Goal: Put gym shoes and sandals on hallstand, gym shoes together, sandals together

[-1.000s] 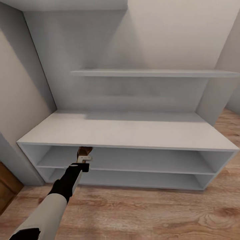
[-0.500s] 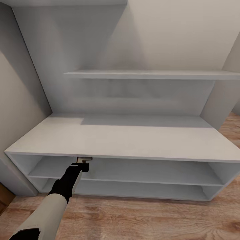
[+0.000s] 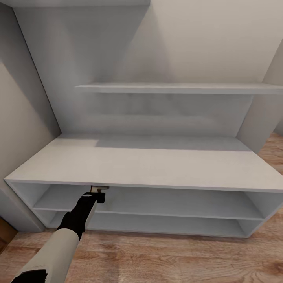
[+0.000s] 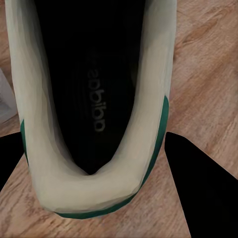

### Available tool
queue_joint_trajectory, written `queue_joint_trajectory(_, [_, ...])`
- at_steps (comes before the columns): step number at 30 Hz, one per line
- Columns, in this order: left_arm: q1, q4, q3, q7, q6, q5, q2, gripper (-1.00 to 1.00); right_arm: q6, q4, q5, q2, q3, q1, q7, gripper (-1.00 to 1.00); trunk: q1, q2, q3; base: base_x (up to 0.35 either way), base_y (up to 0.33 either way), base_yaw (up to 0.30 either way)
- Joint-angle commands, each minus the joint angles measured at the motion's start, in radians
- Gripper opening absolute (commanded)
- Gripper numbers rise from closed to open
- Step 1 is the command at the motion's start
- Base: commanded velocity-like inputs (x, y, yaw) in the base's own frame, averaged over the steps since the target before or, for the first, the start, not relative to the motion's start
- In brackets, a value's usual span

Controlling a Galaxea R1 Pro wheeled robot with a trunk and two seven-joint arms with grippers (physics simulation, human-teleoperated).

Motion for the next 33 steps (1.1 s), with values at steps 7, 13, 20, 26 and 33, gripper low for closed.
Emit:
queue_joint_trajectory(7, [-0.005,-0.002,0.004,-0.007,0.007,-0.014,-0.002,1.00,-0.002,0.001,-0.006,0.000,-0.004,-0.001,0.009,-1.00,0.000,0.000,-0.001,0.000,0.000,0.000])
queue_joint_trajectory(13, [-0.007,-0.002,0.004,-0.007,0.008,-0.014,-0.001,1.00,-0.002,0.001,-0.006,0.000,-0.004,-0.001,0.009,-1.00,0.000,0.000,-0.001,0.000,0.000,0.000])
queue_joint_trajectory(20, [-0.004,-0.002,0.004,-0.007,0.006,-0.014,-0.001,1.00,-0.002,0.001,-0.006,0.000,-0.004,-0.002,0.009,-1.00,0.000,0.000,-0.001,0.000,0.000,0.000])
queue_joint_trajectory(26, [-0.002,-0.002,0.004,-0.007,0.004,-0.014,-0.001,1.00,-0.002,0.001,-0.006,0.000,-0.004,-0.002,0.009,-1.00,0.000,0.000,-0.001,-0.018,0.000,0.000])
queue_joint_trajectory(33, [-0.001,-0.003,0.004,-0.007,0.003,-0.014,-0.001,1.00,-0.002,0.002,-0.006,0.000,-0.004,-0.001,0.009,-1.00,0.000,0.000,-0.001,-0.206,0.000,0.000])
